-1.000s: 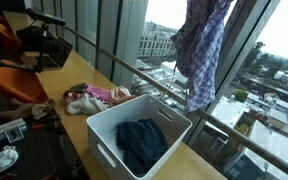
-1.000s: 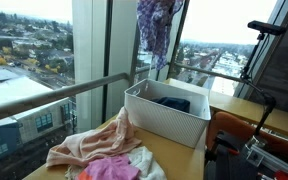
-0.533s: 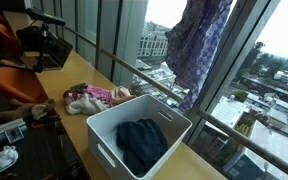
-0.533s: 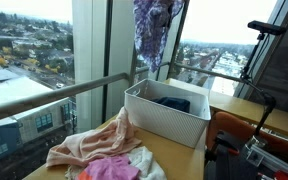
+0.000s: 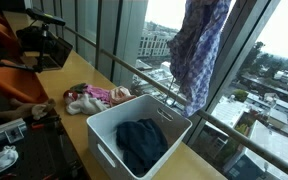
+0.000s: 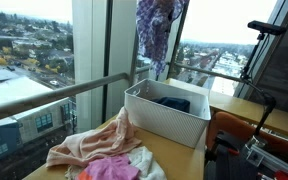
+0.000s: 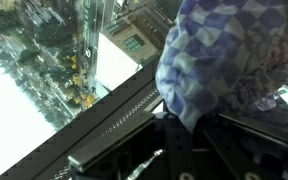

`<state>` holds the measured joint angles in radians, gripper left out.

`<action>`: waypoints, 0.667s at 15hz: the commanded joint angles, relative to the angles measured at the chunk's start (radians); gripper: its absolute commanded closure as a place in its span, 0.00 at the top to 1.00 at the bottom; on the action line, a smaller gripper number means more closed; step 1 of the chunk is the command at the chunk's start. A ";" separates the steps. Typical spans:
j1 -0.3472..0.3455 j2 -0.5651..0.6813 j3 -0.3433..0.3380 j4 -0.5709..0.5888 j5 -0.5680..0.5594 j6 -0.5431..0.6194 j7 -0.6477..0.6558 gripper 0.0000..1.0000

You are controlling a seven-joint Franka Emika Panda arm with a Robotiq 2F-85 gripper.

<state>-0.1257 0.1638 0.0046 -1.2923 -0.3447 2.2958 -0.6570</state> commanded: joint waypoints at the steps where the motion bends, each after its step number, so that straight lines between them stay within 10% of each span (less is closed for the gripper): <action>1: 0.001 -0.026 0.002 -0.017 0.010 -0.034 0.001 0.01; 9: 0.003 -0.033 0.002 -0.020 0.006 -0.106 0.006 0.01; 10: -0.016 -0.132 -0.007 -0.202 0.013 -0.028 0.009 0.01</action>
<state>-0.1255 0.1615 0.0046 -1.2978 -0.3448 2.2209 -0.6569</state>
